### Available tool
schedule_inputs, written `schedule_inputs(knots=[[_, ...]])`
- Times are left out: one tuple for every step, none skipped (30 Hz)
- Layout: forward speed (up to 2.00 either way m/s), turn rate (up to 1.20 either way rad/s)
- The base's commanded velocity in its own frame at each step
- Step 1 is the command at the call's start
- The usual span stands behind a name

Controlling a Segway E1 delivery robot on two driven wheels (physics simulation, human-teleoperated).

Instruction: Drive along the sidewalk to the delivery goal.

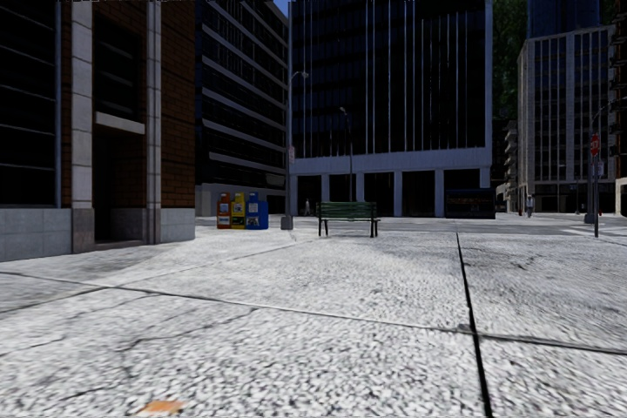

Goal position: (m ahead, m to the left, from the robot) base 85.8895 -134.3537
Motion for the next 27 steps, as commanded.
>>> schedule_inputs(knots=[[1.44,-0.49],[1.46,-0.49],[1.46,-0.49],[1.47,-0.49],[1.48,-0.49],[1.48,-0.49],[1.48,-0.49],[1.48,-0.49],[1.48,-0.49],[1.48,-0.49],[1.51,-0.49],[1.51,-0.49],[1.53,-0.49],[1.53,-0.49],[1.54,-0.49],[1.54,-0.49],[1.55,-0.49],[1.55,-0.49],[1.56,-0.49],[1.56,-0.49],[1.57,-0.49],[1.60,-0.49],[1.61,-0.49],[1.61,-0.49],[1.61,-0.49],[1.61,-0.49],[1.61,-0.49]])
